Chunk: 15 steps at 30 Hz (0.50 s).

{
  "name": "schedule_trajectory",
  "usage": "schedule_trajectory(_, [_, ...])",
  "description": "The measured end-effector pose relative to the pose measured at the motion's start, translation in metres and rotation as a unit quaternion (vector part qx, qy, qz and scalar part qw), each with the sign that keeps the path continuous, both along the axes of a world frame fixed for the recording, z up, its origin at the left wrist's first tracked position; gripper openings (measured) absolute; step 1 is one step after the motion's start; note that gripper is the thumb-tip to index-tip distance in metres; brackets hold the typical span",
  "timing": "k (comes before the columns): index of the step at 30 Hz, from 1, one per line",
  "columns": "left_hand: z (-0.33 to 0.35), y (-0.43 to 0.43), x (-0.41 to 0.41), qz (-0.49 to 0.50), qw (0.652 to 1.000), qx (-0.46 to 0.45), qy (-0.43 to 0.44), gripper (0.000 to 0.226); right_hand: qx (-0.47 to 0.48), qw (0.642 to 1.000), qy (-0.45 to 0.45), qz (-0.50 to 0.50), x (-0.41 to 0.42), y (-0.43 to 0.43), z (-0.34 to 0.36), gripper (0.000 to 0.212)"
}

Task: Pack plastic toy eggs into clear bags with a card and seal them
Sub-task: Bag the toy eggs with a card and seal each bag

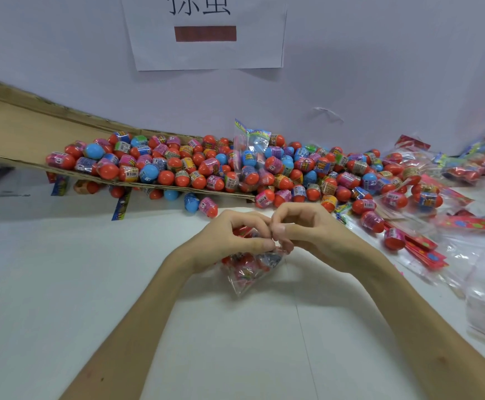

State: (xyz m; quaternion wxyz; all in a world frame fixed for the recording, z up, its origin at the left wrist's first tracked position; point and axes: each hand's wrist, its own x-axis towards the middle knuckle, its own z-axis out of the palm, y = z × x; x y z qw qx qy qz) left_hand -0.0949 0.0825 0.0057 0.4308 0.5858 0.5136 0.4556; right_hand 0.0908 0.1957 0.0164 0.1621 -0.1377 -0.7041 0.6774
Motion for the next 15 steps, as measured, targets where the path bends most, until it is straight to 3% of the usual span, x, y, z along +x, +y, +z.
schedule_trajectory(5, [-0.0018, 0.0013, -0.0026, 0.006, 1.0, -0.005, 0.019, 0.011, 0.044, 0.998, -0.027, -0.03, 0.0011, 0.0014, 0.0007, 0.018])
schedule_trajectory(9, [-0.0043, 0.0016, -0.0044, 0.015, 1.0, -0.008, 0.027, 0.011, 0.022, 0.999, -0.04, -0.007, 0.0003, -0.0017, 0.0016, 0.028])
schedule_trajectory(15, [-0.0006, -0.0004, -0.0058, 0.02, 1.0, -0.022, 0.004, 0.022, 0.022, 0.999, -0.038, -0.006, 0.001, 0.001, 0.0007, 0.014])
